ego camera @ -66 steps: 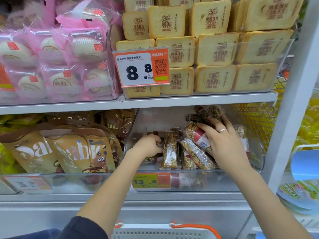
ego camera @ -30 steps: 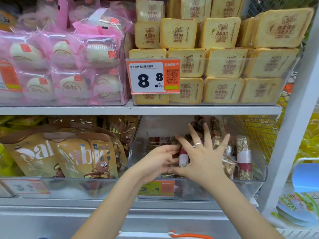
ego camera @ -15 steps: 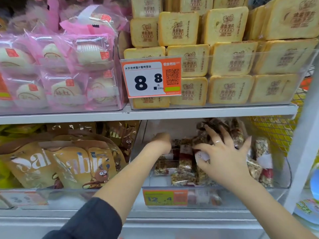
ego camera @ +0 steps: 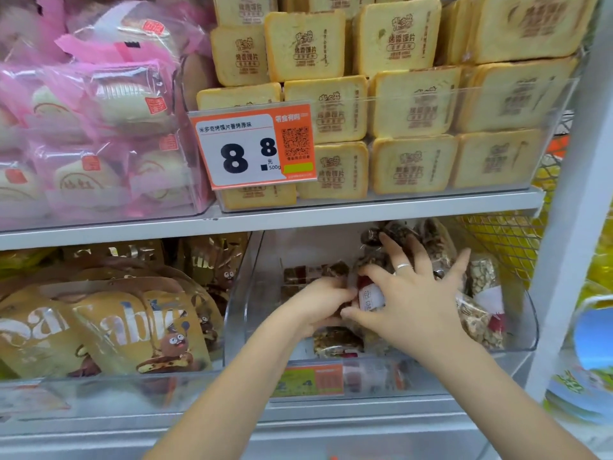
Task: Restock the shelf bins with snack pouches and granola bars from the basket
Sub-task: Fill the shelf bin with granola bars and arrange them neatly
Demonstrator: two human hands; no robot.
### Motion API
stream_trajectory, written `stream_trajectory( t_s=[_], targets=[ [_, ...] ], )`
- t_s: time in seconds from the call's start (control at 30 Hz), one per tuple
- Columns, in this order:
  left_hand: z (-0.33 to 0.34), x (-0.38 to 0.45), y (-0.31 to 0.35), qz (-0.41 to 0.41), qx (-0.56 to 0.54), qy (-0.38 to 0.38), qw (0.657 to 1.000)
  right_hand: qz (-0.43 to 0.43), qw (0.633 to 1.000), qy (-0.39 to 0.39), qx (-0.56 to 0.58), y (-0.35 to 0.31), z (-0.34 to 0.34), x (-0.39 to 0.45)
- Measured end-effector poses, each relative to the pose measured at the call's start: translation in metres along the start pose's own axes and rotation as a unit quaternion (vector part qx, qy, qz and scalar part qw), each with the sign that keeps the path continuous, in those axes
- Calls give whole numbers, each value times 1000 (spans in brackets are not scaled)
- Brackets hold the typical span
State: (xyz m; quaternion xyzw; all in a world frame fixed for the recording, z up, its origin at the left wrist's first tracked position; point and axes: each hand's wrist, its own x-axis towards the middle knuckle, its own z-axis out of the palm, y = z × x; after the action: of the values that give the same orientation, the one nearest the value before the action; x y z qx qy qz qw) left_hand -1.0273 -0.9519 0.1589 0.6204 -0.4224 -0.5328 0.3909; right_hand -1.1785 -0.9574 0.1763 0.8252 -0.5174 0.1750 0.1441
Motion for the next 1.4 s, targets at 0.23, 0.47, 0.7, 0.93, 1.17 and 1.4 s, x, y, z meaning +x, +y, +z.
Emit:
stream_trajectory(
  t_s=[0.23,0.47,0.7,0.93,1.17,1.4],
  targets=[
    [-2,-43,-2,-8,-53,-31,998,-35,999,0,3,-17,-4,-10],
    [-4,-43,5,12,-4,-85,996,28,999,-34,-15,-32,-6,-12],
    [-27,7,13,26,301,169,938,-43,999,-10,-15,6,-7,-13],
    [-31,40,4,-17,572,103,813,-44,995,-77,-46,-5,-9,-19],
    [-37,42,15,-13,586,81,806,-45,992,-117,-28,-3,-11,-17],
    [-42,28,29,9,517,151,843,-45,990,-133,-27,-3,-15,-17]
  ],
)
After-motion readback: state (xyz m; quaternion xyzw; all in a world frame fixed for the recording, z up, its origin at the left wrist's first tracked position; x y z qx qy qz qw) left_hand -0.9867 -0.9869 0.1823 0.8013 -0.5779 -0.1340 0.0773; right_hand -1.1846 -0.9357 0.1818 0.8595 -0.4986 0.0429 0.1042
